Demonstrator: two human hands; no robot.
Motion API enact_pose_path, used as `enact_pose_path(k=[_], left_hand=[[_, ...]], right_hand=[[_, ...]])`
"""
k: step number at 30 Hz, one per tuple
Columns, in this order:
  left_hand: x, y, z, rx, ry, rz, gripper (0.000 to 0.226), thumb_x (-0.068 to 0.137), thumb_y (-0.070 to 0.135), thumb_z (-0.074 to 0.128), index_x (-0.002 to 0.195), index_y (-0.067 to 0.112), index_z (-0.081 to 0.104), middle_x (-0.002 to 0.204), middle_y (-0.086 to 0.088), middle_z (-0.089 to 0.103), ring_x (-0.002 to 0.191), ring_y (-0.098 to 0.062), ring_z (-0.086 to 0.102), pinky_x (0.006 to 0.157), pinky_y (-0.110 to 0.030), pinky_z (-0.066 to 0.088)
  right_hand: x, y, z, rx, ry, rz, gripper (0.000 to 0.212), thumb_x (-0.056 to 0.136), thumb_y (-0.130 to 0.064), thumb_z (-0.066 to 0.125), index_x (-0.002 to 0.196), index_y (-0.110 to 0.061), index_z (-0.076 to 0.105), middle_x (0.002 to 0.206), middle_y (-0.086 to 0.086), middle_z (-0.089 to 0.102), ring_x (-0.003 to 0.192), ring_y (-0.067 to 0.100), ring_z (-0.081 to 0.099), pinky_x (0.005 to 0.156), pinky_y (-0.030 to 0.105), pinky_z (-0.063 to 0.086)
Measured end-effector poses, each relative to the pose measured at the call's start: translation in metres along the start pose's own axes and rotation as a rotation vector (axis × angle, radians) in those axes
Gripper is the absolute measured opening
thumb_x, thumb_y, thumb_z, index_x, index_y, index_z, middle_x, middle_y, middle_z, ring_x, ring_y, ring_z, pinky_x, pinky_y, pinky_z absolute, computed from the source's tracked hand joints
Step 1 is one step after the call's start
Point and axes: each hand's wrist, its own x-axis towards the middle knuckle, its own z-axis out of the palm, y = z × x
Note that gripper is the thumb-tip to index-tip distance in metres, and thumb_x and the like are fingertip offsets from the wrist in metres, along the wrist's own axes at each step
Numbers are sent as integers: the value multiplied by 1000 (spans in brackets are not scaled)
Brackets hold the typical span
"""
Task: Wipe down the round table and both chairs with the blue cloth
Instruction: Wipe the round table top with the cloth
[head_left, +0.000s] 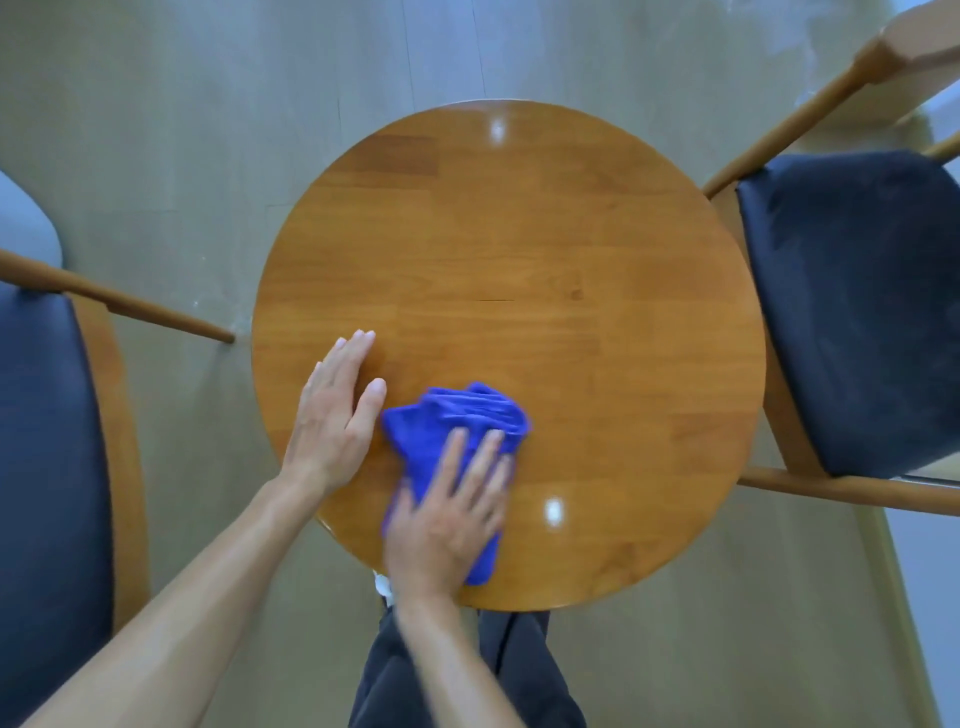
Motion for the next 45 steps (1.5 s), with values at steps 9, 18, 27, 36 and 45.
enact_pose_path(k=[9,18,27,36,45], left_hand=[[-83,28,60,403,116,106,66,77,47,54,137,20,53,153,-22,29,143,-43,22,109,-65,22],[-121,65,139,327,96,168,63,73,38,65,134,28,54,156,-14,24,144,-39,20,109,-60,29],[-38,-21,5,325,140,287,59,63,12,67,122,9,66,142,-23,44,133,-44,38,106,-58,35],[-30,-2,31,286,275,90,55,72,15,61,126,9,62,148,-20,36,138,-41,31,114,-51,26],[-53,38,93,367,7,469,56,73,21,57,128,15,59,147,-20,39,136,-41,35,105,-58,36]], right_hand=[[70,123,-53,101,-20,-151,48,95,-27,37,139,-10,48,152,13,32,142,32,28,112,52,28],[91,169,-24,-149,74,-299,50,97,-30,32,142,-11,43,154,16,30,142,33,26,113,51,20],[91,166,-23,-125,129,-300,52,96,-31,32,142,-10,42,154,15,29,142,32,24,113,50,18],[90,163,-28,-191,107,-267,53,94,-30,33,144,-11,40,155,14,27,144,31,22,114,51,20],[93,171,-25,-208,53,-271,52,95,-33,38,145,-19,39,156,9,27,146,25,19,117,45,16]])
